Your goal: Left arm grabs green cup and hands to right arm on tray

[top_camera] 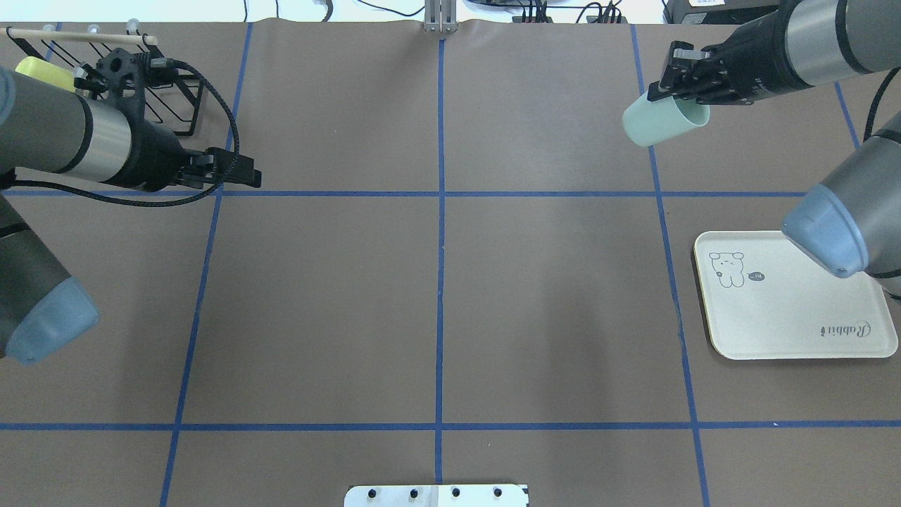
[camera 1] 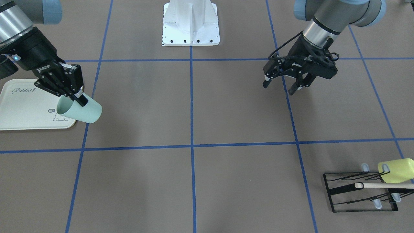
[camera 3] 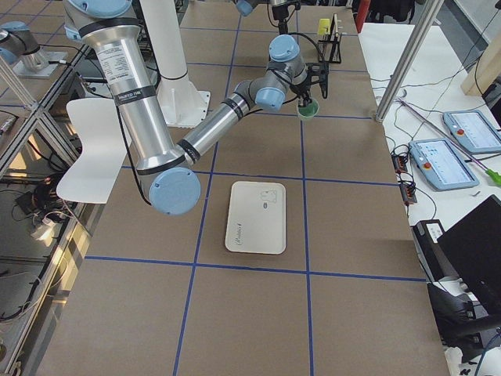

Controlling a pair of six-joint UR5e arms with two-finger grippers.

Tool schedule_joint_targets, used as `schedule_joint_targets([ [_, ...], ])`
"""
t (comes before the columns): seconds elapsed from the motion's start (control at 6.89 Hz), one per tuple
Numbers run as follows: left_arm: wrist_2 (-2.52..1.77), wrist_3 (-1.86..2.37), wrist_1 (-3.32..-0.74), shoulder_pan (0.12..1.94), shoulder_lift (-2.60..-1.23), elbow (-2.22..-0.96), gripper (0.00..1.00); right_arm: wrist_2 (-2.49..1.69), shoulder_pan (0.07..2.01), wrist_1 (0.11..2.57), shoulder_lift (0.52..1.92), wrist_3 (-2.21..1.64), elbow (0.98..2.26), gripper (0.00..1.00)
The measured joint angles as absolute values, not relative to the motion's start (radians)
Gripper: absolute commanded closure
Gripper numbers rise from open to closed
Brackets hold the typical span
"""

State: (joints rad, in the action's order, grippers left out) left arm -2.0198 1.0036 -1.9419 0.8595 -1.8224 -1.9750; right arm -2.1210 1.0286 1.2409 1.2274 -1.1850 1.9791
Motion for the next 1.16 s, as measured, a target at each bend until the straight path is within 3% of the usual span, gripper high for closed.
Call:
schedule_joint_targets([
  [0.44,-2.012,0.657,-1.893,1.023,-1.602,-1.993,0.0,-2.117,1.069,1.694,1.244,-0.793,2.087,1.0],
  [0.73,-2.031,0.472,-1.855,1.156,-1.488,-1.976,0.0,-2.114,1.077,1.768,1.335,-0.587,2.124,1.0],
  [1.16,-2.161,0.223,-1.7,1.351,-1.461,-1.807,0.0,-2.112,1.078,1.769,1.424,-0.502,2.142,1.0],
])
